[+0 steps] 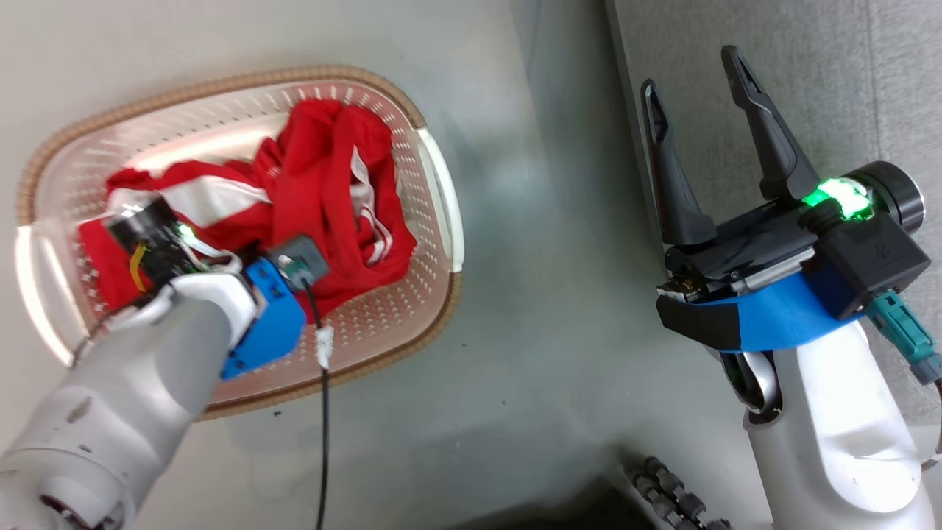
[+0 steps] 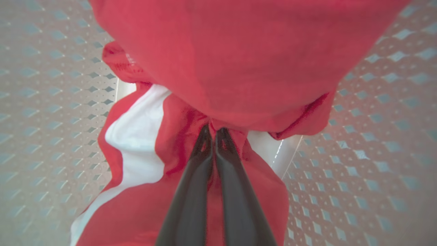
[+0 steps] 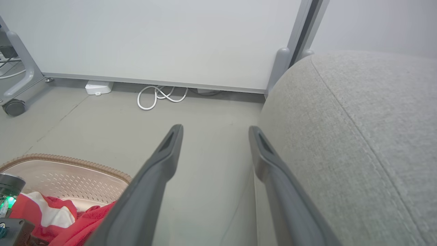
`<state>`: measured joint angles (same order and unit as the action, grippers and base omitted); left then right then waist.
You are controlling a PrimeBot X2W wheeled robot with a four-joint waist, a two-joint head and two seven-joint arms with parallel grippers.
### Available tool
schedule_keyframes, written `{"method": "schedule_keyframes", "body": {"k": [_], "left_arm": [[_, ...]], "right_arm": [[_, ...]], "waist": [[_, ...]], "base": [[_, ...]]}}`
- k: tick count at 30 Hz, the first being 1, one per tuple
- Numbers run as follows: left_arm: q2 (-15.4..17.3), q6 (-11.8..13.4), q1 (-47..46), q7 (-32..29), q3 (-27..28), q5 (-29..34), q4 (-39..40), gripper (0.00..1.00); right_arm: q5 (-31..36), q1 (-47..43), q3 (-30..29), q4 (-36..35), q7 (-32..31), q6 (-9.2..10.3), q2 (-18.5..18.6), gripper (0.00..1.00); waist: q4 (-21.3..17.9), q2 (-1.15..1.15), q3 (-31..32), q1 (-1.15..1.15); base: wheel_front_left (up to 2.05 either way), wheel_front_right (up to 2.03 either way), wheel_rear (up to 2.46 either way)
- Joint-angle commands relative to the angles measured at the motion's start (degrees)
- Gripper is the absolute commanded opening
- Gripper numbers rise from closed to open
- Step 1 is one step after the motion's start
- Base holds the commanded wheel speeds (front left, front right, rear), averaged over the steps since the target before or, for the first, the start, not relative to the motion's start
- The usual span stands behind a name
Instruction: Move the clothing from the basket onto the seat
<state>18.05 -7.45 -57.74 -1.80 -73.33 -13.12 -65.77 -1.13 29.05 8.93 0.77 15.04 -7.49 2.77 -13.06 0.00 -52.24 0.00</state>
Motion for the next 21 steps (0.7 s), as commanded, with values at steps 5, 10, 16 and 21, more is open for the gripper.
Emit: {"method": "schedule_keyframes", "body": {"k": [5, 10, 16, 21], "left_arm": [[-1.84, -0.05, 1.18, 2.55, -0.2, -1.68, 0.45, 0.0], [-3.85, -0.05, 1.97, 5.9, -0.2, -4.64, 0.34, 0.0], [-6.05, -0.05, 2.99, 10.73, -0.19, -8.2, -0.2, 0.0], [-7.71, -0.05, 3.61, 14.59, 0.0, -11.63, -0.69, 0.0]], "right_arm": [[1.1, -1.07, -0.8, 0.78, 0.23, -0.01, 0.19, 1.0], [2.07, -2.11, -1.52, 1.62, 0.22, -0.01, 0.2, 1.0], [2.7, -4.05, -2.41, 2.94, 0.22, -0.01, 0.6, 1.0], [2.75, -6.08, -2.93, 3.94, 0.23, -0.01, 1.09, 1.0]], "waist": [[2.35, 0.0, 4.55, 0.0], [4.53, 0.0, 8.68, 0.0], [7.34, 0.0, 14.43, 0.0], [9.46, 0.0, 19.53, 0.0]], "base": [[0.0, 0.0, 0.0], [0.0, 0.0, 0.0], [0.0, 0.0, 0.0], [0.0, 0.0, 0.0]]}}
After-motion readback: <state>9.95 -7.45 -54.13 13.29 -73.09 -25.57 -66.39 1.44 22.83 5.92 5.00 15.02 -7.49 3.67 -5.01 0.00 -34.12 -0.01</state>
